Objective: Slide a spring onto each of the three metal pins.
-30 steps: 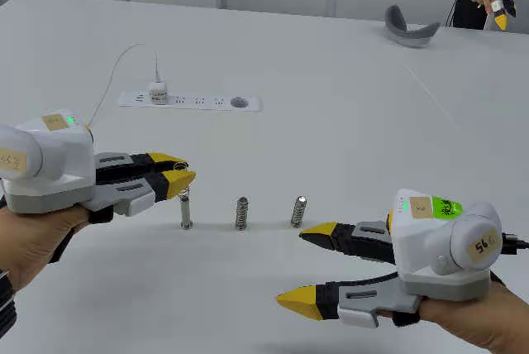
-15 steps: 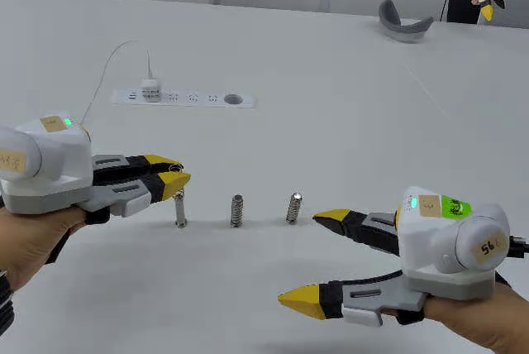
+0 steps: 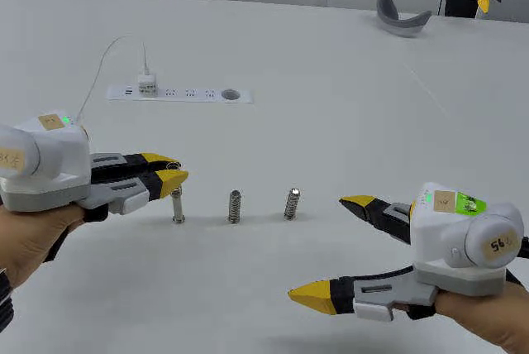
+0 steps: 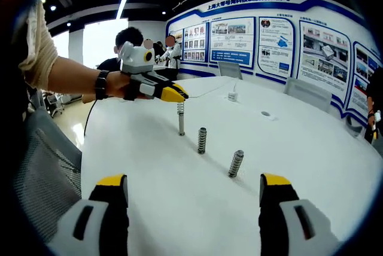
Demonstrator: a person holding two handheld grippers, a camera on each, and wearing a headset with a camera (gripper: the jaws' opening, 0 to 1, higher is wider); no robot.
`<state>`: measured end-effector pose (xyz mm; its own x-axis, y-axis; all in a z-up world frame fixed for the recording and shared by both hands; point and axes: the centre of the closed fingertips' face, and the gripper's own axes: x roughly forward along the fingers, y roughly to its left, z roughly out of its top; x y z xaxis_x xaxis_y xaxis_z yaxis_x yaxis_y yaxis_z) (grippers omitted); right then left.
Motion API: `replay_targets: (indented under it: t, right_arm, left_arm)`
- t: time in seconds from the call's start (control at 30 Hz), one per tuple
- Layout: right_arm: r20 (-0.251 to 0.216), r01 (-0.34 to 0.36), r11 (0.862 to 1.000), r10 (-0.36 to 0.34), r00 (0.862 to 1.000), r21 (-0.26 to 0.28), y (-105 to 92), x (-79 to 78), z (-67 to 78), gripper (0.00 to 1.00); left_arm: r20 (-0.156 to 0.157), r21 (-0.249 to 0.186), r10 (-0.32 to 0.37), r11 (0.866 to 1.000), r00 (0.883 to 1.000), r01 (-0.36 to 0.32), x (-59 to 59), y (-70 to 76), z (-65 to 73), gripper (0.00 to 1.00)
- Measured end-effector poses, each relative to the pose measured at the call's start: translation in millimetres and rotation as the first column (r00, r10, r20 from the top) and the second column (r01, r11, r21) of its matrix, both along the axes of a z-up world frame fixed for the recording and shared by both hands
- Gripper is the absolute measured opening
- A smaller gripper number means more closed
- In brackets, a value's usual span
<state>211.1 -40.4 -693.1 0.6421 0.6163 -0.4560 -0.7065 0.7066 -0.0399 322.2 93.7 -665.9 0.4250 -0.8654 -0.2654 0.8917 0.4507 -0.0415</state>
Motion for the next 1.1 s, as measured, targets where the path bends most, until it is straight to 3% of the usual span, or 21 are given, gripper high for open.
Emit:
replay_targets:
  t: [0.73,1.1]
  right_arm:
    - [-0.028,-0.002,1.0,0.002,1.0,-0.002,1.2,-4.4,-5.6,0.9]
    - [-0.037,-0.003,1.0,0.003,0.999,-0.004,1.3,-5.6,-7.1,0.89]
  left_arm:
    - [0.009,0.005,-0.006,1.0,1.0,0.006,0.3,-1.7,-8.7,0.1]
    - [-0.009,0.004,0.005,1.0,1.0,-0.005,0.6,0.4,-17.0,0.11]
